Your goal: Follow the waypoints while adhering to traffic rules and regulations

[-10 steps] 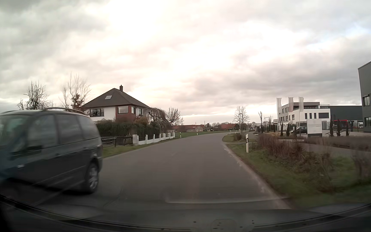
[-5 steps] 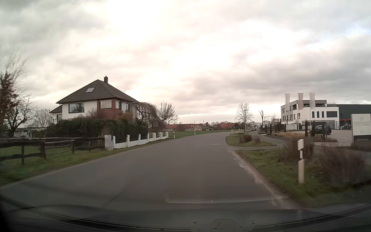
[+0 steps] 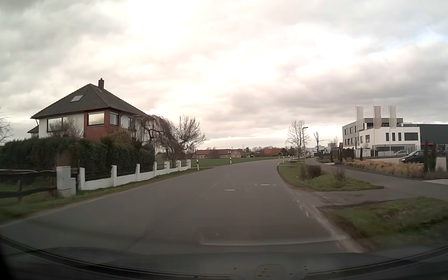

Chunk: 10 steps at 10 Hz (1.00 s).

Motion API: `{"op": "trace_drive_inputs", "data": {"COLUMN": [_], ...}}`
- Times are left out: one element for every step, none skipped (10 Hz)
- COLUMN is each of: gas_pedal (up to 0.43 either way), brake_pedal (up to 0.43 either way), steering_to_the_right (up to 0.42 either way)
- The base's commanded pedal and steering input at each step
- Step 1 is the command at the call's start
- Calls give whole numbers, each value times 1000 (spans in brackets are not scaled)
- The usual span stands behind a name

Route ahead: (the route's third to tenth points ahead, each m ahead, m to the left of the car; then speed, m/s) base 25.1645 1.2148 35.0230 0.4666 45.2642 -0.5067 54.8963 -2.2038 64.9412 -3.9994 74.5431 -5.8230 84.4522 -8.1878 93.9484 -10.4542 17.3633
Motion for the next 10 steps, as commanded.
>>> {"op": "trace_drive_inputs", "data": {"gas_pedal": [197,197,197,87,87,0,0,0,67,79], "brake_pedal": [0,0,0,0,0,0,0,0,0,0], "steering_to_the_right": [13,12,13,13,13,13,13,13,14,15]}}
